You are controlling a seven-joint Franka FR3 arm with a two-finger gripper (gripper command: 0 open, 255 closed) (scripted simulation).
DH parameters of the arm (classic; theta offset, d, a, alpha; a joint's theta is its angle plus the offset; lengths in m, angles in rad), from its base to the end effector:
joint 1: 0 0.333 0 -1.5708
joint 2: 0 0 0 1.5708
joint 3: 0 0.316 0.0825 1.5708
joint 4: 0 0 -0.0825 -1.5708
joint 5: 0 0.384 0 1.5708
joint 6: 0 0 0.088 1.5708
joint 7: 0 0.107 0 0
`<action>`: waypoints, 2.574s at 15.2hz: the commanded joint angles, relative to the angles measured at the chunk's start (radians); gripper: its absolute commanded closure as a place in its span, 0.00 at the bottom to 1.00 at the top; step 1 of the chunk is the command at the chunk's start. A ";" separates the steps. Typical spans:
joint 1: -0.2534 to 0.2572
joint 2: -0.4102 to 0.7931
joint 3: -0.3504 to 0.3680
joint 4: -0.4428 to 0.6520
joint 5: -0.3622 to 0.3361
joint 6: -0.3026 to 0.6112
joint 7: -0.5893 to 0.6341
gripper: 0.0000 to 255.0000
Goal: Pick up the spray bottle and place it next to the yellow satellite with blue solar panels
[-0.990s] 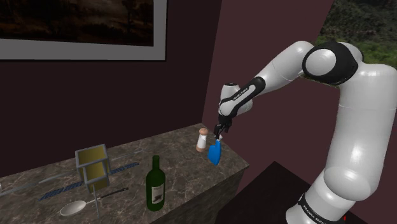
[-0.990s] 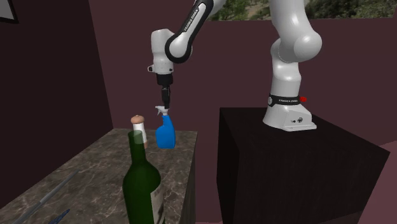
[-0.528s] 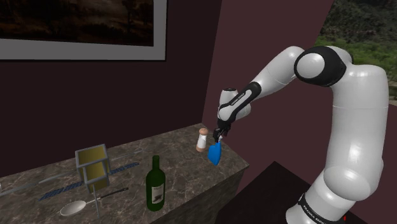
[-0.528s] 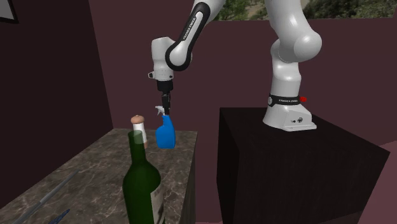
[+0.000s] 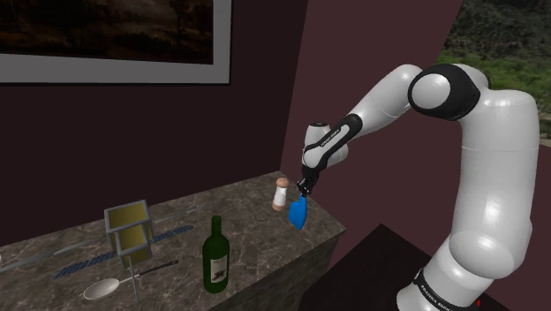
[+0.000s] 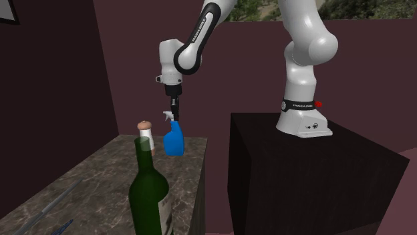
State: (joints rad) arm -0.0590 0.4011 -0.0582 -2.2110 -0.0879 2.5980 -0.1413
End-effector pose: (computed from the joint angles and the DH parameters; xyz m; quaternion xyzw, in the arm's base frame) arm 0.5473 -0.0633 0.1940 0.9980 0.0520 -0.0114 0.0326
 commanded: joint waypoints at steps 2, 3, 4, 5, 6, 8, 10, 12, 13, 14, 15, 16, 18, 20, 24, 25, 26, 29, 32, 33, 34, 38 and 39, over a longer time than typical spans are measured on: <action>0.000 0.000 0.000 0.000 0.000 0.000 0.000 1.00; 0.000 0.000 0.000 0.000 0.000 0.000 0.000 1.00; 0.000 0.000 0.000 0.000 0.000 0.000 0.000 1.00; 0.000 0.000 0.000 0.000 0.000 0.000 0.000 1.00; 0.000 0.000 0.000 0.000 0.000 0.000 0.000 1.00; 0.000 0.000 0.000 0.000 0.000 0.000 0.000 1.00; 0.000 -0.024 0.000 -0.003 0.000 -0.021 -0.002 1.00; 0.000 -0.047 0.000 -0.004 0.001 -0.044 -0.003 1.00; 0.000 -0.059 0.000 -0.004 0.001 -0.055 -0.004 1.00; 0.000 -0.070 0.000 -0.004 0.002 -0.066 -0.005 1.00; 0.001 -0.082 0.001 -0.004 0.002 -0.078 -0.006 1.00; 0.001 -0.093 0.001 -0.003 0.002 -0.089 -0.007 1.00; 0.001 -0.115 0.001 -0.002 0.003 -0.112 -0.008 1.00; 0.001 -0.136 0.001 0.000 0.003 -0.136 -0.010 1.00; 0.002 -0.177 0.001 0.007 0.004 -0.184 -0.013 1.00; 0.002 -0.187 0.001 0.010 0.005 -0.196 -0.014 1.00; 0.002 -0.196 0.001 0.012 0.005 -0.208 -0.015 1.00; 0.002 -0.224 0.001 0.021 0.006 -0.245 -0.017 1.00; 0.003 -0.250 0.002 0.032 0.007 -0.282 -0.020 1.00; 0.003 -0.259 0.002 0.036 0.007 -0.294 -0.020 1.00; 0.003 -0.267 0.002 0.040 0.007 -0.307 -0.021 1.00; 0.004 -0.298 0.002 0.060 0.008 -0.357 -0.024 1.00; 0.004 -0.306 0.002 0.065 0.009 -0.370 -0.025 1.00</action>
State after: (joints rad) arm -0.0554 0.0995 -0.0559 -2.1570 -0.0799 2.2431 -0.1649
